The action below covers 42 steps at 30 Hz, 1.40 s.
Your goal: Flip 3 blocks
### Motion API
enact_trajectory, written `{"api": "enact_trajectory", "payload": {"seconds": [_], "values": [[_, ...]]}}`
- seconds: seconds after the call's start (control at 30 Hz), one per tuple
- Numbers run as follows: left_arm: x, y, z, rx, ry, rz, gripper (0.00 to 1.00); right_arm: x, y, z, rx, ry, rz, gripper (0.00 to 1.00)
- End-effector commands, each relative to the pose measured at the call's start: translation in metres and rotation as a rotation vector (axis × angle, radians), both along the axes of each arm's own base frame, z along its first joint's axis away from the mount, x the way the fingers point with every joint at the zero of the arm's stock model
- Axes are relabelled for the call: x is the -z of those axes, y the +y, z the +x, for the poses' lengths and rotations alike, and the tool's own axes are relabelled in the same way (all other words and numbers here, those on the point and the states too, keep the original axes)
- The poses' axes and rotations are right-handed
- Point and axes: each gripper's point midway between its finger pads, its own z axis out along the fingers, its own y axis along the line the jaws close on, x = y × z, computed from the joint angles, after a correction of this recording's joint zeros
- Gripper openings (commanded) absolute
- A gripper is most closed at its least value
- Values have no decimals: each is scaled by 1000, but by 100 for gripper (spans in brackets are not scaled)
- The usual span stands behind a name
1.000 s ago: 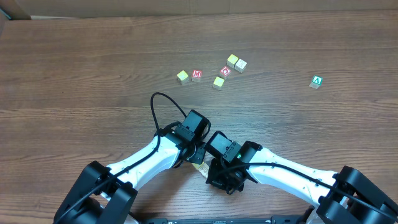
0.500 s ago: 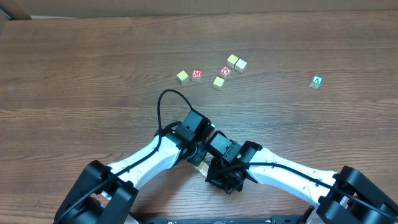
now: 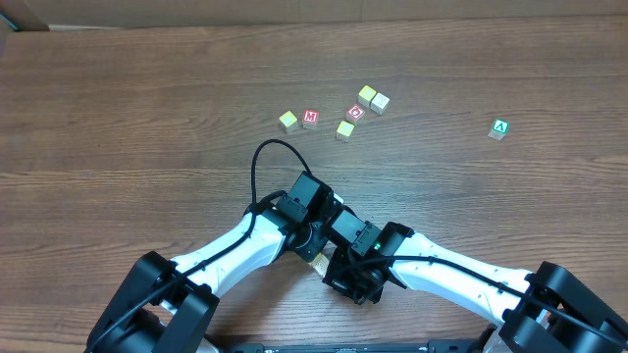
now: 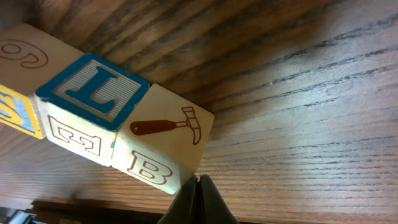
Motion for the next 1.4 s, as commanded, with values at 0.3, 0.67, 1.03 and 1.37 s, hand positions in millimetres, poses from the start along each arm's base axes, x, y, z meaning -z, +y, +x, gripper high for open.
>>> {"api": "enact_trajectory", "payload": {"seconds": [0.3, 0.67, 1.03, 1.37], "values": [[13, -2, -8, 43, 29, -5, 4, -2, 10, 1, 26, -20, 10, 4], [11, -5, -4, 62, 8, -13, 4, -2, 10, 0, 23, -19, 11, 4], [10, -7, -3, 86, -1, -21, 4, -2, 18, -7, 26, -27, 11, 4], [8, -14, -1, 114, -14, -52, 4, -2, 18, -7, 25, -29, 14, 4]]}}
